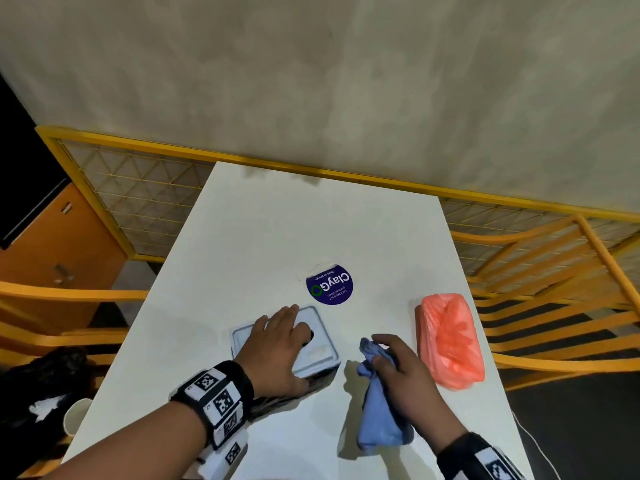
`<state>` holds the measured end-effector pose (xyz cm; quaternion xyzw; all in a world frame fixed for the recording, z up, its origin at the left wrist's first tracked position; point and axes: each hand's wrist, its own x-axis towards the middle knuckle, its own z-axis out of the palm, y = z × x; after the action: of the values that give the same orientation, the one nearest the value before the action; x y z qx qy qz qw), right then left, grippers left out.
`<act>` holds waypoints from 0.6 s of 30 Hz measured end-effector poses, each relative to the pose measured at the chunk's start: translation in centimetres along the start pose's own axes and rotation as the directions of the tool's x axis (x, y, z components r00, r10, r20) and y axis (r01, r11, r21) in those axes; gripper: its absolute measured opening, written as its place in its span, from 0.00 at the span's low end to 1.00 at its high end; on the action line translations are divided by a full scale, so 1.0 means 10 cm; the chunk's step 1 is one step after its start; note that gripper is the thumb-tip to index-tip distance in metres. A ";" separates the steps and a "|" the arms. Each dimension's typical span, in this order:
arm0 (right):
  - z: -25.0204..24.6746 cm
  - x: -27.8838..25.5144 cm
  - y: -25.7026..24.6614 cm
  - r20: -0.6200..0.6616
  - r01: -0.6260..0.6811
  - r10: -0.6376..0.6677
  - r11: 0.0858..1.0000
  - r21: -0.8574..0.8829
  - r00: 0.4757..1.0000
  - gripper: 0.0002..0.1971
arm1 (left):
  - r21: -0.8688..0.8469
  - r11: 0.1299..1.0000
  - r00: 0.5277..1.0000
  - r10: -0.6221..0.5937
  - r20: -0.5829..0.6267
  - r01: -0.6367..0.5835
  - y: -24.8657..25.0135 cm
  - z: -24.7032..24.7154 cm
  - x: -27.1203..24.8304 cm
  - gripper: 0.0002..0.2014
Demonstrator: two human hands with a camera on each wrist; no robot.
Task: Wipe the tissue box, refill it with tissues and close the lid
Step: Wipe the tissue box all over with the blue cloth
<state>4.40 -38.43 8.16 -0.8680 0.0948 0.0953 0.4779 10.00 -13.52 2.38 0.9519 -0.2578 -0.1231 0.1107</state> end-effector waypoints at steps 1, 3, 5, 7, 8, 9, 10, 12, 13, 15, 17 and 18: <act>-0.03 0.01 0.01 -0.022 -0.007 0.008 1.000 0.030 1.000 0.15 | -0.039 0.999 0.999 -0.033 0.005 0.033 0.00 -0.06 0.02 0.31; -0.08 0.01 0.04 -0.052 -0.011 0.014 0.998 0.058 0.999 0.15 | -0.138 0.986 0.995 -0.100 -0.011 0.098 -0.01 -0.18 0.04 0.29; -0.11 0.01 0.06 -0.069 -0.005 0.011 0.997 0.083 0.998 0.15 | -0.264 0.951 0.986 -0.168 0.007 0.163 -0.03 -0.27 0.06 0.29; -0.12 0.01 0.11 -0.089 -0.010 0.019 0.994 0.106 0.996 0.16 | -0.420 0.874 0.970 -0.219 0.106 0.243 -0.10 -0.34 0.08 0.30; -0.13 0.00 0.13 -0.099 -0.017 0.027 0.994 0.109 0.995 0.16 | -0.521 0.807 0.961 -0.229 0.158 0.278 -0.14 -0.36 0.09 0.29; -0.14 -0.01 0.16 -0.102 -0.019 0.030 0.994 0.112 0.994 0.16 | -0.625 0.719 0.953 -0.232 0.197 0.304 -0.18 -0.36 0.09 0.29; -0.14 -0.02 0.18 -0.106 -0.025 0.038 0.992 0.121 0.994 0.16 | -0.715 0.619 0.945 -0.237 0.224 0.324 -0.21 -0.36 0.10 0.29; -0.14 -0.04 0.21 -0.111 -0.033 0.051 0.987 0.160 0.993 0.16 | -0.822 0.443 0.928 -0.265 0.262 0.359 -0.25 -0.30 0.09 0.33; -0.13 -0.04 0.23 -0.118 -0.034 0.056 0.983 0.181 0.991 0.16 | -0.845 0.381 0.917 -0.287 0.279 0.376 -0.26 -0.26 0.09 0.35; -0.13 -0.06 0.24 -0.121 -0.032 0.065 0.967 0.253 0.991 0.12 | -0.869 0.298 0.900 -0.315 0.300 0.394 -0.31 -0.12 0.09 0.40; -0.14 -0.07 0.21 -0.104 -0.031 0.072 0.937 0.347 0.992 0.09 | -0.882 0.259 0.897 -0.316 0.309 0.394 -0.33 -0.01 0.07 0.41; -0.15 -0.06 0.20 -0.102 -0.044 0.092 0.915 0.401 0.991 0.09 | -0.890 0.236 0.897 -0.314 0.310 0.390 -0.32 0.02 0.06 0.40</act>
<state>3.39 -40.70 7.54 -0.7531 0.1705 0.0389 0.6343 11.93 -11.16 1.20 0.7376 0.0780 -0.3015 0.5991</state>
